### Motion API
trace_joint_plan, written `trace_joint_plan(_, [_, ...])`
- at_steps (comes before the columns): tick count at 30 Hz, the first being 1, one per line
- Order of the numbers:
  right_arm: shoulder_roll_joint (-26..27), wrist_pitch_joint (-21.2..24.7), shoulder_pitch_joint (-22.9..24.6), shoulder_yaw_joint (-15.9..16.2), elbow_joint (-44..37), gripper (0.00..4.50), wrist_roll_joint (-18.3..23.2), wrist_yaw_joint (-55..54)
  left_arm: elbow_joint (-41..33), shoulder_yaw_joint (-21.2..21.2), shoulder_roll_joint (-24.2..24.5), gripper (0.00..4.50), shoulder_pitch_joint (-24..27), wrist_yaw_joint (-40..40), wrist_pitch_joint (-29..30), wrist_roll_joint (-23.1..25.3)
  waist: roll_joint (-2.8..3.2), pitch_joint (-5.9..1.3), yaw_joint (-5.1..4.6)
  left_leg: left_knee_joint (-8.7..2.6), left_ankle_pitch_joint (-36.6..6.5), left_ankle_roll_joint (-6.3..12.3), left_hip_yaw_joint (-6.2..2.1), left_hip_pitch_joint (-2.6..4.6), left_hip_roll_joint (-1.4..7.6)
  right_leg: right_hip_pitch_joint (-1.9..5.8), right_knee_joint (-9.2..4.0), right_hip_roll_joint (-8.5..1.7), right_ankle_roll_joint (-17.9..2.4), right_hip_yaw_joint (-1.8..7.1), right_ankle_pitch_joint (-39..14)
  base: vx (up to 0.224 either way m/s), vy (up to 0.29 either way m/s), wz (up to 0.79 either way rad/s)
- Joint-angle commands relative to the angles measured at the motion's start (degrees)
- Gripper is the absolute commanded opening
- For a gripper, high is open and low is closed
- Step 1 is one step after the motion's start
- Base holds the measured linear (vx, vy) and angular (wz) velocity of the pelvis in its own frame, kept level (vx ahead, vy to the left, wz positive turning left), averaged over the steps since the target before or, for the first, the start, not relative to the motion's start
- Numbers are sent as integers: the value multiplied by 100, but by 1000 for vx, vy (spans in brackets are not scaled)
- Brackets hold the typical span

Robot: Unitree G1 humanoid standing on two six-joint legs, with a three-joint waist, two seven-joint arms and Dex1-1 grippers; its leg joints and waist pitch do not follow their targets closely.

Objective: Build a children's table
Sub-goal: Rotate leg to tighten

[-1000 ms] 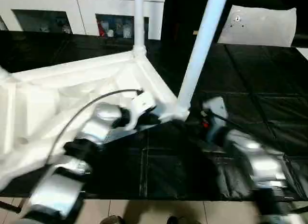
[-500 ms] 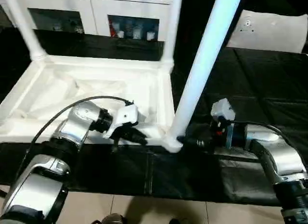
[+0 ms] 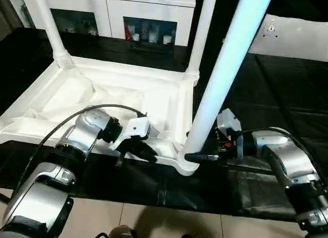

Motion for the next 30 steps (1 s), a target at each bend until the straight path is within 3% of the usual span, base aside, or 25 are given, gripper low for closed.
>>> trace_joint_plan(1, [-32,-62,-78,48,72,306,-11,155,-120,-351,-64,0,-31,-287,-79,63,-33,-367,-36,-393,-766,317,-147,108,435,278,-363,-491,-1363,377,-947,0,0,0])
trace_joint_plan(12, [-32,-93,-118,227,183,217,26,428,-23,-338,-86,0,-63,-287,-221,123,-18,-369,-7,-384,-661,366,-146,109,430,278,-340,-480,-1415,375,-722,0,0,0])
trace_joint_plan(15, [-2,-73,-114,261,180,208,28,455,59,-323,-105,0,-109,-219,-252,165,-9,-355,-6,-390,-765,332,-150,112,429,278,-362,-484,-1390,378,-849,0,0,0])
trace_joint_plan(16, [42,-12,-80,267,137,204,58,458,142,-284,-131,0,-154,-61,-224,187,28,-332,-2,-398,-818,313,-155,108,427,263,-372,-479,-1382,378,-903,0,0,0])
trace_joint_plan(18, [63,17,-62,261,115,202,78,452,174,-258,-147,0,-170,26,-196,193,9,-337,-1,-401,-884,286,-155,124,428,266,-384,-479,-1367,377,-972,0,0,0])
trace_joint_plan(20, [140,184,33,210,-32,201,175,308,218,-157,-205,0,-196,305,-18,185,27,-317,-5,-413,-949,253,-155,122,432,259,-395,-474,-1369,380,-1027,0,0,0])
trace_joint_plan(22, [210,312,115,150,-156,201,252,133,247,-73,-256,0,-216,554,125,184,23,-292,0,-437,-1166,170,-167,141,439,245,-435,-488,-1309,386,-1347,0,0,0])
trace_joint_plan(23, [417,476,233,32,-283,201,221,-435,263,126,-376,0,-235,1055,431,126,50,-280,2,-445,-1227,138,-178,132,434,249,-447,-499,-1279,387,-1467,0,0,0])
trace_joint_plan(24, [491,526,266,0,-313,201,183,-649,262,188,-416,0,-237,1209,522,106,52,-255,-11,-463,-1380,47,-176,166,443,203,-487,-492,-1217,401,-1691,0,0,0])
trace_joint_plan(27, [896,516,366,-100,-277,200,-175,-1701,143,456,-639,0,-212,1936,983,17,28,-232,-89,-492,-1674,-116,-242,144,405,219,-576,-527,-920,374,-2599,0,0,0])
trace_joint_plan(29, [1247,697,367,-163,-209,200,-357,-2414,28,600,-836,0,-204,2426,1394,-16,52,-195,-150,-498,-1822,-162,-259,159,401,167,-623,-526,-818,376,-2886,0,0,0])
trace_joint_plan(30, [1455,785,356,-208,-168,199,-418,-2768,-38,672,-950,0,-199,2683,1606,-31,38,-202,-181,-505,-1831,-156,-275,138,397,188,-633,-534,-764,371,-2973,0,0,0])
